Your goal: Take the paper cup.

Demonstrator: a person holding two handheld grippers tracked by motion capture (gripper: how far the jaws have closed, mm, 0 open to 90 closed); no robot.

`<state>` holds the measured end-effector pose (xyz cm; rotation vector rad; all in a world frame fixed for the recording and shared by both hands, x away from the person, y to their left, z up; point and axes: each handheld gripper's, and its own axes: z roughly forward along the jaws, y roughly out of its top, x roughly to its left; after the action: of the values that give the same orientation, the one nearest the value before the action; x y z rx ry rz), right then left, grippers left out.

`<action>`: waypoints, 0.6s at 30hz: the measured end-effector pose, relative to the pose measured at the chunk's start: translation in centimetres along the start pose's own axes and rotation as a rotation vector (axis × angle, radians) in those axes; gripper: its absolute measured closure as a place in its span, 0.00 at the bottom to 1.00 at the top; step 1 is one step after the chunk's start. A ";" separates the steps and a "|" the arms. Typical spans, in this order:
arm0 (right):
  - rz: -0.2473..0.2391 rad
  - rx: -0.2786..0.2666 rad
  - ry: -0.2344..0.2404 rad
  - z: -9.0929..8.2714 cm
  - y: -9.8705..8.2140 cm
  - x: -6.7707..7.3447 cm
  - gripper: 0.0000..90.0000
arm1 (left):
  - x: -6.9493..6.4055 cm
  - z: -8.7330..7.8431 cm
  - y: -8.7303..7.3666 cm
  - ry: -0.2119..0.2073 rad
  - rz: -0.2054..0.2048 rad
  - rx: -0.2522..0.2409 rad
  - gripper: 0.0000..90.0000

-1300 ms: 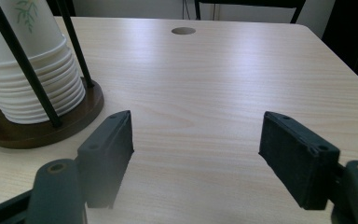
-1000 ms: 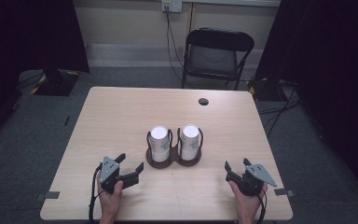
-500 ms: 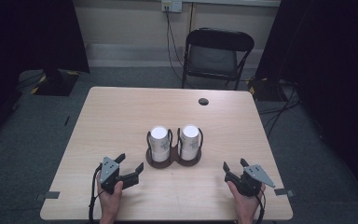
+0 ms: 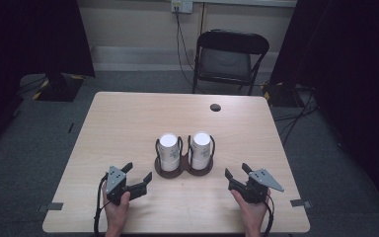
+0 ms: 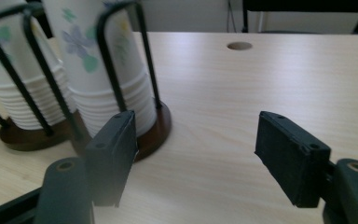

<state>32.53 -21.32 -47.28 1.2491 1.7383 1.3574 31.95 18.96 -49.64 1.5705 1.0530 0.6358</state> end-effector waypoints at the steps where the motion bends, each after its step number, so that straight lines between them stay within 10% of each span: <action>1: -0.008 -0.007 -0.003 0.1 0.2 0.2 0.29 | 0.0 0.0 0.0 0.000 0.000 0.000 0.18; 18: -0.054 -0.057 0.116 0.7 4.4 1.9 0.29 | -0.1 0.0 0.0 0.001 0.006 0.003 0.18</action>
<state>33.83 -19.14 -43.14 1.1038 1.7849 1.4631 31.96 18.89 -49.63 1.5767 1.0516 0.6392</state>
